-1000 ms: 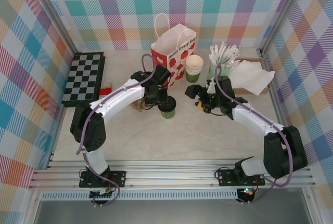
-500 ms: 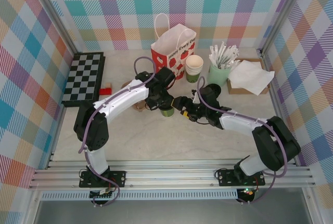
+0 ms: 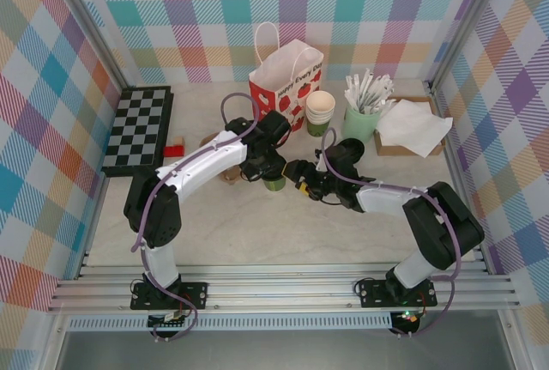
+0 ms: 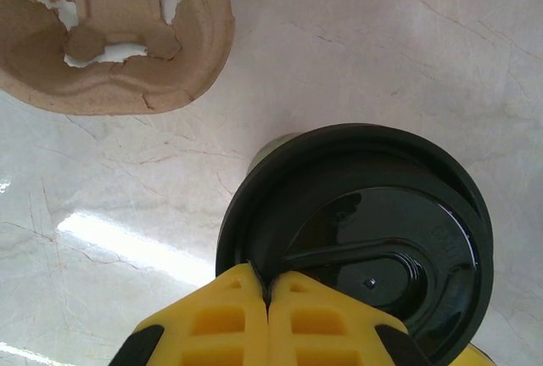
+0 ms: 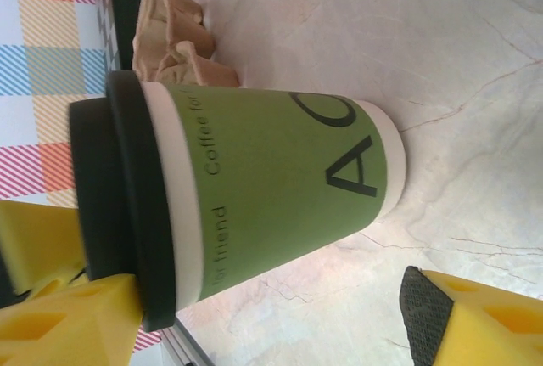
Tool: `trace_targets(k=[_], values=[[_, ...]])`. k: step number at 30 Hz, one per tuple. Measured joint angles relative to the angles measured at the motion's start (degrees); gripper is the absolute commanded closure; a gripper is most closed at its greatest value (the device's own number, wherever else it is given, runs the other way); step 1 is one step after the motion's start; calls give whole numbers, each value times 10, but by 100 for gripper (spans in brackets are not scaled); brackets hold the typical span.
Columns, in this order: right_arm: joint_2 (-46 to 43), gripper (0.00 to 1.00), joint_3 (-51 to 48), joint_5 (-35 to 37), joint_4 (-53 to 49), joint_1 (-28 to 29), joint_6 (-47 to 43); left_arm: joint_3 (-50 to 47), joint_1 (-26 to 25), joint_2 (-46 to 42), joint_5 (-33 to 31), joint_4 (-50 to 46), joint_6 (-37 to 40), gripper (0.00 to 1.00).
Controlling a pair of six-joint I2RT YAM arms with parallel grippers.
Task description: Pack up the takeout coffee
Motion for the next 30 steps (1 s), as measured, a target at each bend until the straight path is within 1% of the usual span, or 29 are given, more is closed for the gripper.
trace_targets(k=[6,14,19,22,26,30], values=[[3,19,-29,15,43,0,40,1,-3,5,-4,9,0,100],[0,16,-40,26,53,4,79,-41,-4,-2,-2,49,0,100],[-10,13,-31,33,23,4,71,-34,-4,-1,-5,46,7,100],[-17,8,-19,28,-7,-1,53,2,-4,11,-12,21,32,100],[-55,1,2,20,-93,-26,8,45,-5,37,-26,-12,91,100],[-131,0,31,19,-176,-74,-53,58,-5,42,-25,-18,160,100]])
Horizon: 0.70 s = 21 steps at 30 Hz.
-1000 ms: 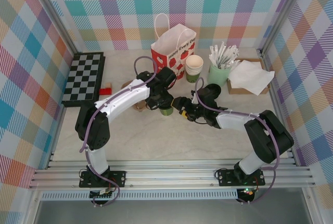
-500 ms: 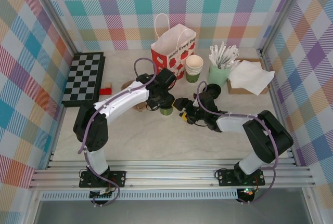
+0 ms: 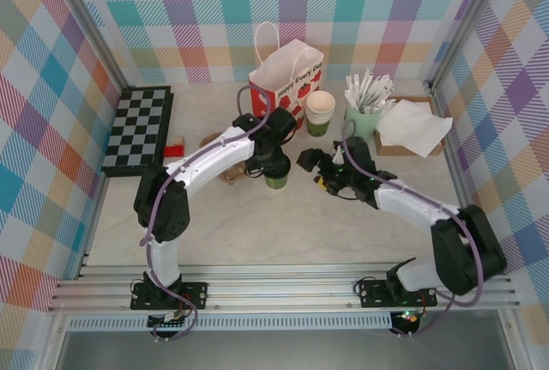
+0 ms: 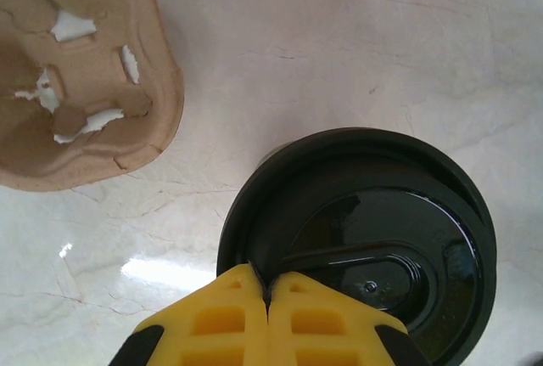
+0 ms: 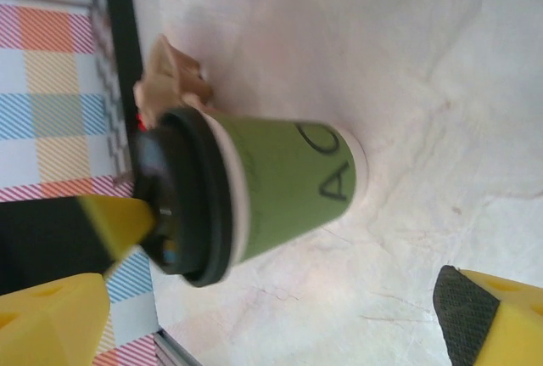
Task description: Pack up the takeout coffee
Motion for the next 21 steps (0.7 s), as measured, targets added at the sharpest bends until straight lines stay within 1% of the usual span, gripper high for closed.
trace_targets(k=[4,6,8,10,13,16,21], values=[[-65,0,15,-19,-63,-77,-63,31,-1,14,14,-12,59,100],[-75,0,23,-39,-96,-113,-97,52,-3,28,19,-14,80,100],[-71,0,36,-55,-135,-132,-132,75,-7,44,21,-20,97,100],[-64,0,46,-76,-166,-135,-164,100,-12,63,23,-28,114,100],[-49,0,52,-122,-184,-135,-194,123,-17,81,33,-30,133,100],[-8,1,64,-171,-189,-130,-206,129,-18,84,48,-28,144,100],[64,1,85,-222,-186,-111,-211,134,-19,89,65,-29,156,100]])
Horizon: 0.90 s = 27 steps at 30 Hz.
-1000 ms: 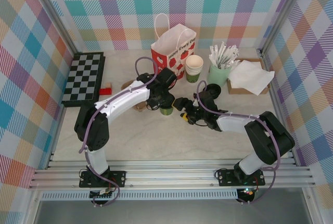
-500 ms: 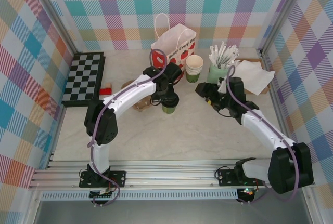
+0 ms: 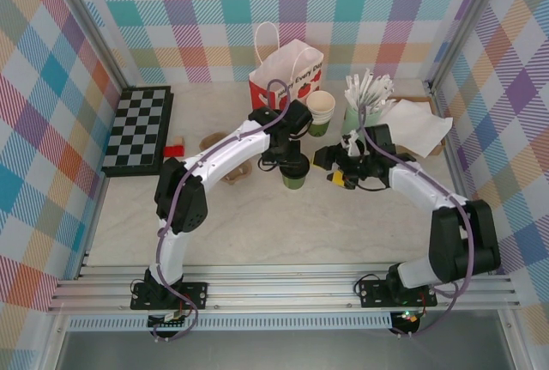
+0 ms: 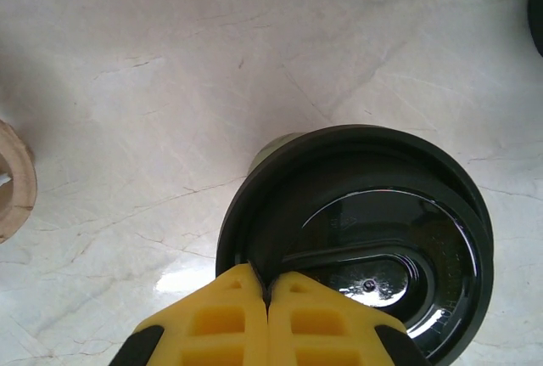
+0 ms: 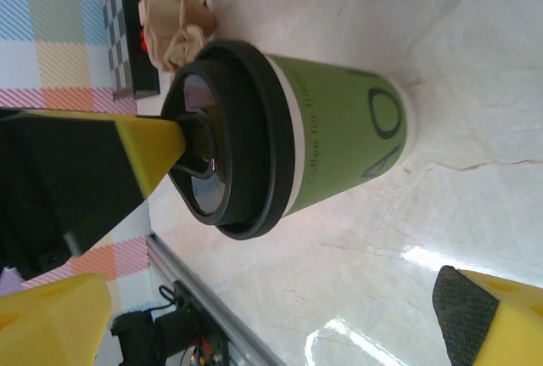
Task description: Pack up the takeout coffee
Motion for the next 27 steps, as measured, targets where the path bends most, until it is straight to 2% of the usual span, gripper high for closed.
trace_targets(k=[3,9,16,27], values=[[39,1,9,-21,18,8,12,2,0,3,3,0,4,99],[105,4,45,-17,21,21,22,2,0,3,16,4,12,99],[135,8,54,-1,24,33,34,3,0,4,27,7,19,95],[131,8,57,30,23,38,45,-33,0,-31,31,53,14,75]])
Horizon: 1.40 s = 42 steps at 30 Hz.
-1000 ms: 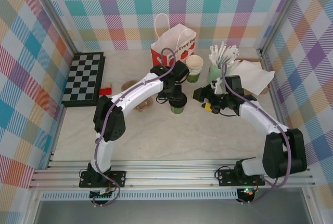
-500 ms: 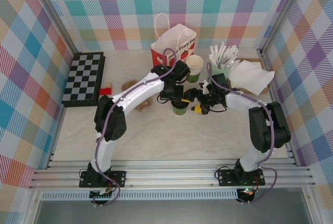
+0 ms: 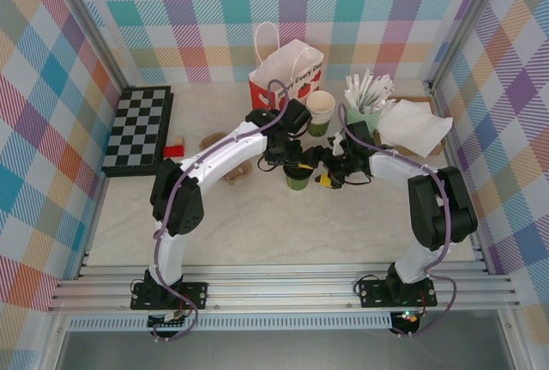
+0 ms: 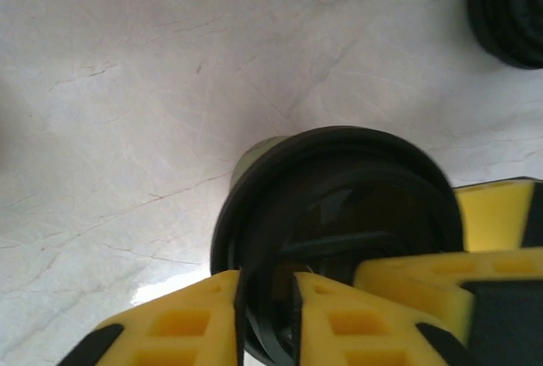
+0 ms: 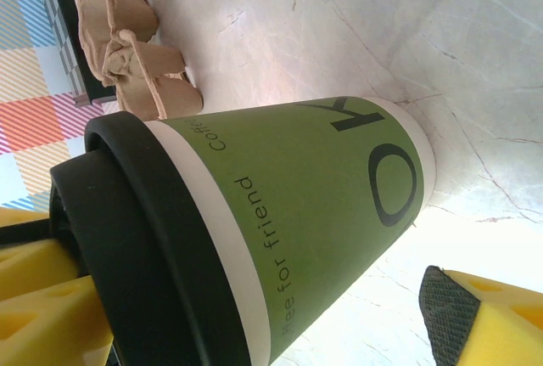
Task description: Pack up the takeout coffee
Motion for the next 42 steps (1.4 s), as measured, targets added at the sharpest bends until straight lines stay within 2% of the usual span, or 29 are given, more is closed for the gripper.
trace_targets(k=[2,4,9,12,15,20,30,37,42], values=[[-1,8,2,6,-3,2,0,-9,0,-24,4,17,-1,73],[-2,7,5,11,-7,2,0,-15,1,-53,6,38,-1,63],[-5,0,19,29,-37,6,-11,-53,8,-126,-26,73,-8,16],[-15,0,35,50,-70,8,-39,-113,23,-172,-57,89,-31,0],[-24,0,60,63,-101,10,-75,-187,55,-203,-81,101,-66,0],[-25,0,101,75,-140,16,-132,-269,92,-198,-90,103,-116,0],[-10,0,168,149,-214,64,-194,-277,89,-140,-50,128,-141,0],[17,0,190,199,-240,90,-198,-276,82,-117,-32,132,-141,0],[28,0,193,203,-244,97,-198,-276,80,-102,-23,132,-141,0]])
